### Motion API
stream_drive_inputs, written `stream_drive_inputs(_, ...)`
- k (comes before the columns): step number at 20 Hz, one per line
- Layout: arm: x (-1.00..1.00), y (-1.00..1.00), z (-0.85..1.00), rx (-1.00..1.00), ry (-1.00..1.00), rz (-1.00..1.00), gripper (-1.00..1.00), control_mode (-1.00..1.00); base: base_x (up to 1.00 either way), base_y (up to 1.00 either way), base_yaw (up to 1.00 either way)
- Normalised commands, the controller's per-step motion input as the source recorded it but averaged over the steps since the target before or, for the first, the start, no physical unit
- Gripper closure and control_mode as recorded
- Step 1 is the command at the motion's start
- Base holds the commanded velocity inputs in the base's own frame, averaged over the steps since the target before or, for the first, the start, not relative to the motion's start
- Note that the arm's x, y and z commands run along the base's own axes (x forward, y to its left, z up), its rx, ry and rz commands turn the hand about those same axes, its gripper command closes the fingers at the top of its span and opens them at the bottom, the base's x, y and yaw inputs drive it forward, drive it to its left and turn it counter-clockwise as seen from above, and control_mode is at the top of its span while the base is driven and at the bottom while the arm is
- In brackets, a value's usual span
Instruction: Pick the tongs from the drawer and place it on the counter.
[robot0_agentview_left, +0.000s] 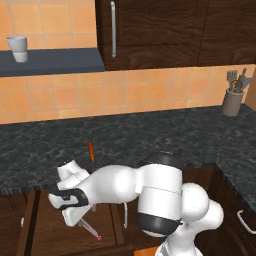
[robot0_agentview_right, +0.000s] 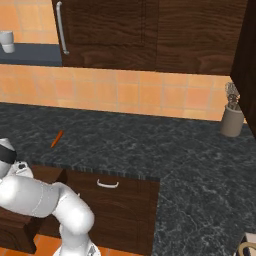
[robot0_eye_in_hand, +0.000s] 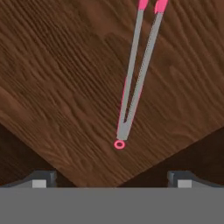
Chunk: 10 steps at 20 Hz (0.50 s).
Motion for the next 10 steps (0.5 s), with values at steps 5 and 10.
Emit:
stream_drive_inputs(5,0.15,0.08,-0.57,-0.09,0.0,0.0,-1.0,-1.0,0.0,0.0,0.0)
stream_drive_inputs(10,0.16,0.09,-0.39,-0.02,0.0,0.0,-1.0,-1.0,0.0,0.0,0.0)
